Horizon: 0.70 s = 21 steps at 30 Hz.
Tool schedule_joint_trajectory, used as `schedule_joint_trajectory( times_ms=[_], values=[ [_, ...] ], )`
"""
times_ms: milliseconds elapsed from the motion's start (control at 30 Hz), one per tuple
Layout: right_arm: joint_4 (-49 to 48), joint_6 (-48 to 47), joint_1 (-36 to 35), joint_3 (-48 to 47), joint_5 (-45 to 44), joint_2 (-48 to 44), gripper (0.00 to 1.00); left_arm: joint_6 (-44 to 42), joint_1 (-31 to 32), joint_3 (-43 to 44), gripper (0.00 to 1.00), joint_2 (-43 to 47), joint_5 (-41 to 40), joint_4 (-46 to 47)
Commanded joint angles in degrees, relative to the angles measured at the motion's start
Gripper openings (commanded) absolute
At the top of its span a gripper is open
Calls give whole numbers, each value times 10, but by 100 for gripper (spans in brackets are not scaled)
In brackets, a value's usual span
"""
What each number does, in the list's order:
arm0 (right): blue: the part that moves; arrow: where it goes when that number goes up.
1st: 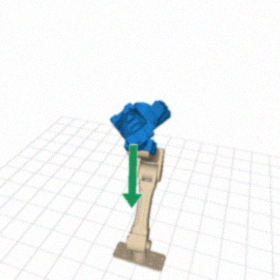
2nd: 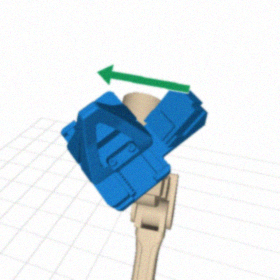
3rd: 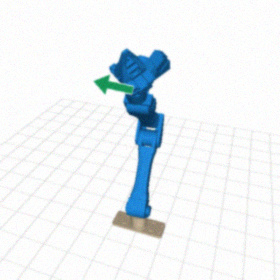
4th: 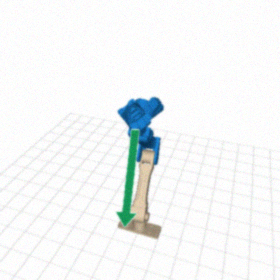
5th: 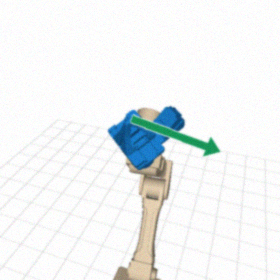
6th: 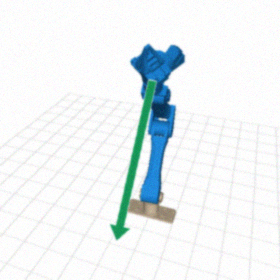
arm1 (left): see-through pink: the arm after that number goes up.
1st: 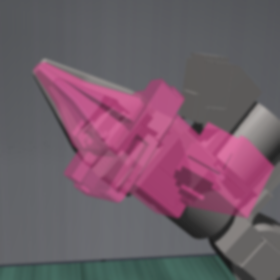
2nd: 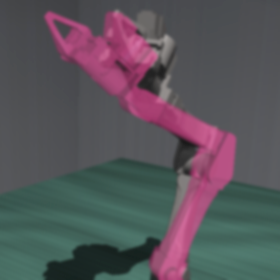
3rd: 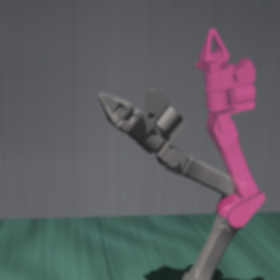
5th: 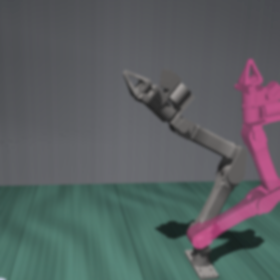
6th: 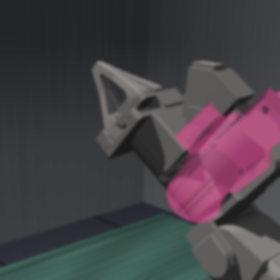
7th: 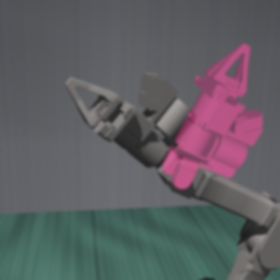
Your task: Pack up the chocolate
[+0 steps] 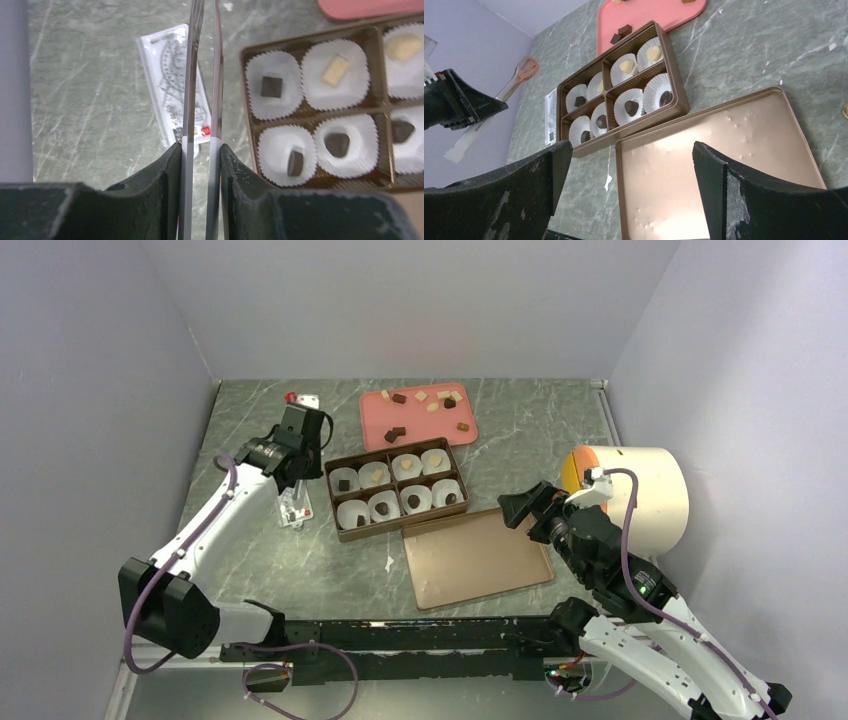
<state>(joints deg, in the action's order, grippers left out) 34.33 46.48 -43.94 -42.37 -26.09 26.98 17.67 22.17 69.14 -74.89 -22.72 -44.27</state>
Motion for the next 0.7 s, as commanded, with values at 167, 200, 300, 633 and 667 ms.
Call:
schedule_joint_trajectory(
  times_ms=[167, 200, 300, 633, 667],
  values=[
    [5, -19, 1, -13, -14, -1, 96, 9, -79, -24, 37, -5, -42, 63],
    [5, -21, 1, -13, -15, 0, 96, 9, -87, -35, 37, -2, -40, 69],
    [3, -22, 1, -14, -15, 1, 96, 13, -110, -67, 38, 9, -33, 84],
    [9, -33, 1, -20, -25, -5, 96, 50, -181, -167, 40, 48, -43, 132],
    [10, -35, 1, -21, -26, -6, 96, 56, -189, -178, 40, 54, -46, 139]
  ],
)
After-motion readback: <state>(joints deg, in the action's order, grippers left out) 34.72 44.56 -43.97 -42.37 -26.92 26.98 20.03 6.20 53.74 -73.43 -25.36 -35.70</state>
